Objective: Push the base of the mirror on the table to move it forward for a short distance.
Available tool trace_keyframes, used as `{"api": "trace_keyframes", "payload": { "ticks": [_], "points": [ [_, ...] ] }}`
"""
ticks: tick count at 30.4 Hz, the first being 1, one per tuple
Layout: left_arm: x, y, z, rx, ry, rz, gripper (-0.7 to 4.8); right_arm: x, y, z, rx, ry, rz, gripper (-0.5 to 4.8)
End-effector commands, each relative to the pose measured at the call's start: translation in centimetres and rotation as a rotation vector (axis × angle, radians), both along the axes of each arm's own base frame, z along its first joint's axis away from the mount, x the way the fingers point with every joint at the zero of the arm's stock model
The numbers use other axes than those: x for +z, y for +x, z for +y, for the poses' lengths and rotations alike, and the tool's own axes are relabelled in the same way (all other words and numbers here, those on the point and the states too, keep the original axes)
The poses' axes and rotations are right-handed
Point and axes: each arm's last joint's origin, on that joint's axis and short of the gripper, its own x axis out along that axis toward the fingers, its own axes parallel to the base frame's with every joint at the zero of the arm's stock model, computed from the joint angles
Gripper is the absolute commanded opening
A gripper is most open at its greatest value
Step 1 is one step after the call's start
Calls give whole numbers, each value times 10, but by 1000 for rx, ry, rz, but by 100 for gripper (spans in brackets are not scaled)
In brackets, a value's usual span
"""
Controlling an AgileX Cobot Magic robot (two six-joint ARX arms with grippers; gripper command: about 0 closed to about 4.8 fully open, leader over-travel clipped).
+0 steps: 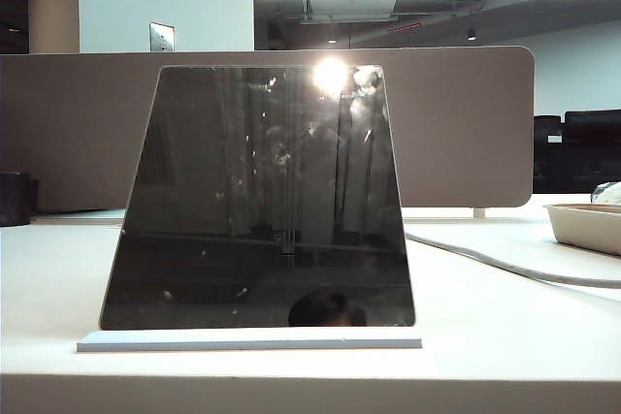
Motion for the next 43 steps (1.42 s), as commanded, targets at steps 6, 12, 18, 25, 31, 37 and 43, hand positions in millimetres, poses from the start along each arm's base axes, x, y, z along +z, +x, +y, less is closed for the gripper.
{"api": "trace_keyframes", "payload": {
  "ticks": [6,12,18,25,31,37,43],
  "points": [
    [1,0,0,-4,4,-7,-1,2,0,0,2,0,-14,22],
    [1,0,0,-4,4,-7,-1,2,0,1,6,0,-14,22],
    [1,0,0,-4,4,-7,-1,2,-2,14,141,1,-14,22],
    [1,0,0,-4,4,-7,-1,2,-9,37,397,3,-14,22],
    [1,0,0,-5,4,-7,-1,2,-17,52,572,4,-14,22],
    [1,0,-2,-19,4,-7,-1,2,-21,57,639,5,-14,22],
    [1,0,-2,-22,4,-7,-1,2,-22,58,644,4,-14,22]
  ]
}}
